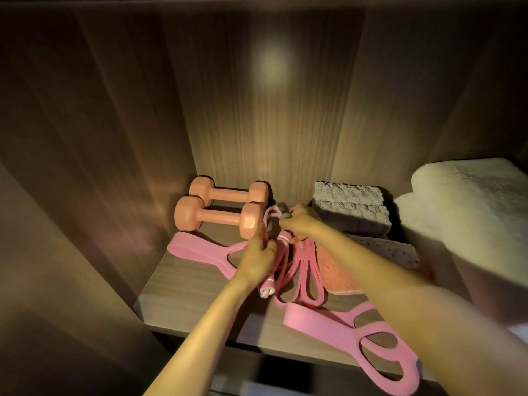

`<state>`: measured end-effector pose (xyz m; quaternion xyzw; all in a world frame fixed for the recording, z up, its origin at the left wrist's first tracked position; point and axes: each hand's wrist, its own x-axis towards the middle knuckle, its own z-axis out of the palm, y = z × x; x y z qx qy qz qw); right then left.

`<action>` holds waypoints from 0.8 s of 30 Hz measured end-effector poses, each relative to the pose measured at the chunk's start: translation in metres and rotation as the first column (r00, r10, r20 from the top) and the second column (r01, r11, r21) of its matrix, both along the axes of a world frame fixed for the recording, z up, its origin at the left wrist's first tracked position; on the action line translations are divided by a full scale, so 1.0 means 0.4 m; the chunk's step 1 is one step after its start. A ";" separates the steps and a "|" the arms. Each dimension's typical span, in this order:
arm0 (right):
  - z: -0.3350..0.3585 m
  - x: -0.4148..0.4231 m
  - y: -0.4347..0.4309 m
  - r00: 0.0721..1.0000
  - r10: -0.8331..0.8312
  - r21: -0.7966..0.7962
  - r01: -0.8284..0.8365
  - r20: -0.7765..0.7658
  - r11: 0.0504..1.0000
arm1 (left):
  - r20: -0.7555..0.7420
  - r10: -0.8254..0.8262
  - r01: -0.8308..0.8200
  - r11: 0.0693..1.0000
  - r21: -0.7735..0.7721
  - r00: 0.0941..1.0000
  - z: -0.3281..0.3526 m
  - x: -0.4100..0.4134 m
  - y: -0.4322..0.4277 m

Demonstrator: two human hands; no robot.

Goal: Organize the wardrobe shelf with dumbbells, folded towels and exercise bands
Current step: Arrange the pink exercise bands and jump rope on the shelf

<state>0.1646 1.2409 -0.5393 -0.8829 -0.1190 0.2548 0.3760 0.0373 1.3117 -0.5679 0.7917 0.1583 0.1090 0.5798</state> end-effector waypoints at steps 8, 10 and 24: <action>0.031 0.074 -0.002 0.968 -0.217 0.234 0.184 0.125 0.955 | 0.047 0.086 -0.080 0.990 -0.114 0.995 0.034 0.098 -0.004; 0.019 0.085 0.001 0.956 -0.215 0.186 0.178 0.200 0.966 | 0.048 0.092 -0.090 0.994 -0.056 0.995 0.025 0.118 -0.004; -0.030 0.077 0.001 0.969 -0.060 0.125 0.031 0.238 0.992 | -0.056 0.002 0.020 0.921 0.390 0.998 -0.011 0.137 -0.009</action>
